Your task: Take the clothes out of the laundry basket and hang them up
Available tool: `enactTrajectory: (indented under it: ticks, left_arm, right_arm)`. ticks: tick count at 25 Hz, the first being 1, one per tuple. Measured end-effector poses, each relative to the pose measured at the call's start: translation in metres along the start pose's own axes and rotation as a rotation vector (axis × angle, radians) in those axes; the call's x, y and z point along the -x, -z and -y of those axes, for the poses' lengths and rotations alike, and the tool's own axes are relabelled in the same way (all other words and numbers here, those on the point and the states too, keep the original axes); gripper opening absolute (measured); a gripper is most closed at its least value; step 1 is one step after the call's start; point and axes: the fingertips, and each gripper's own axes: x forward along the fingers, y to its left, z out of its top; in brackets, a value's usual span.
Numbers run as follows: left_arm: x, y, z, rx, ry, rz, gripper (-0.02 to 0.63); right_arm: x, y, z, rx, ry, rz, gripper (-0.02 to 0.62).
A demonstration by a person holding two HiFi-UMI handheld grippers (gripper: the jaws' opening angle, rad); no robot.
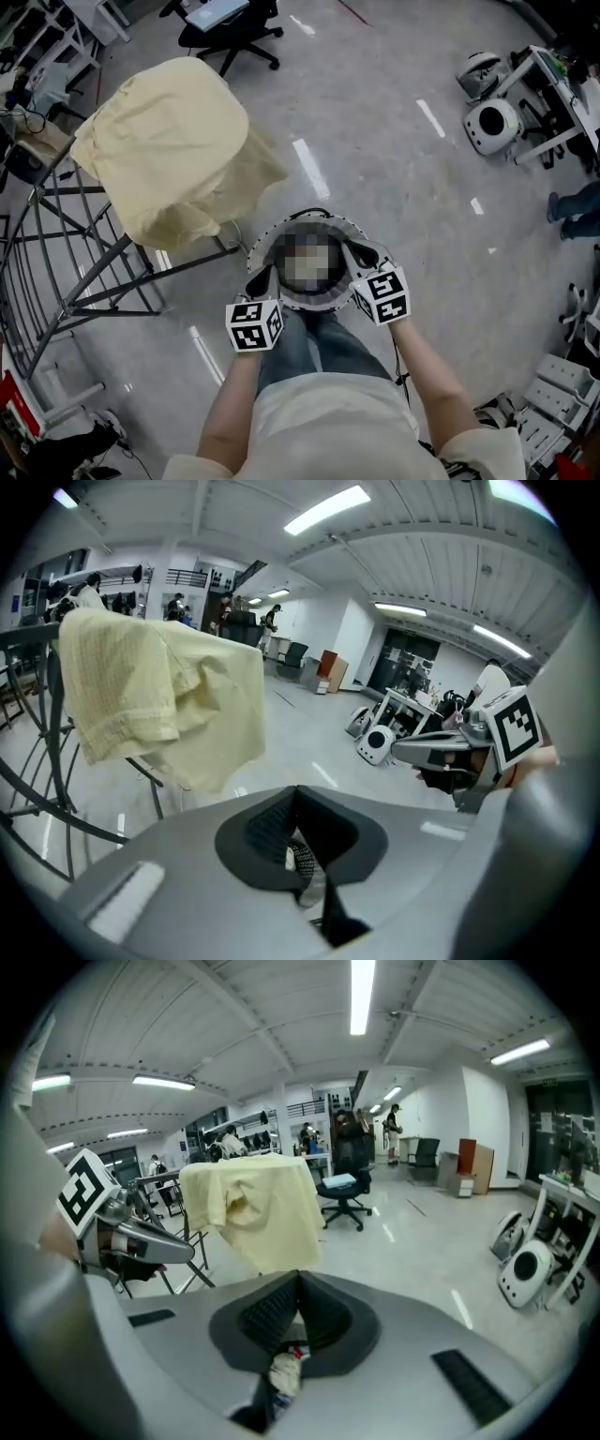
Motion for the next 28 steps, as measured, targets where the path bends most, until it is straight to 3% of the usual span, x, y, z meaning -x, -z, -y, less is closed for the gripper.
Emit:
enactTrajectory:
  ticks: [4, 11, 15, 18, 24, 28]
  left_arm:
    - [-0.043, 0.041, 0.015, -0.016, 0.063, -0.090, 0.012]
    - [-0.129, 0.118, 0.006, -0.095, 0.075, -0.243, 0.012]
    - [-0.175, 0.168, 0.012, -0.189, 0.151, -0.335, 0.012]
    - [-0.208, 0.209, 0.007, -0.253, 0.156, -0.415, 0.012]
    - [-0.260, 0.265, -0.005, -0.337, 0.199, -0.505, 0.014]
    - [-0.297, 0.291, -0.013, -0.382, 0.245, -0.525, 0.017]
  right_arm:
    - [-0.010, 0.055, 0.003, -0.060, 0.021, -0.074, 0.002]
    - [-0.042, 0.143, 0.017, -0.222, 0.099, -0.168, 0.002]
    - [-0.064, 0.194, 0.021, -0.311, 0.138, -0.216, 0.002]
    - [-0.084, 0.228, 0.021, -0.349, 0.144, -0.256, 0.002]
    - [-0.123, 0.286, 0.012, -0.406, 0.115, -0.324, 0.002]
    - [-0.150, 0.315, 0.015, -0.474, 0.143, -0.336, 0.002]
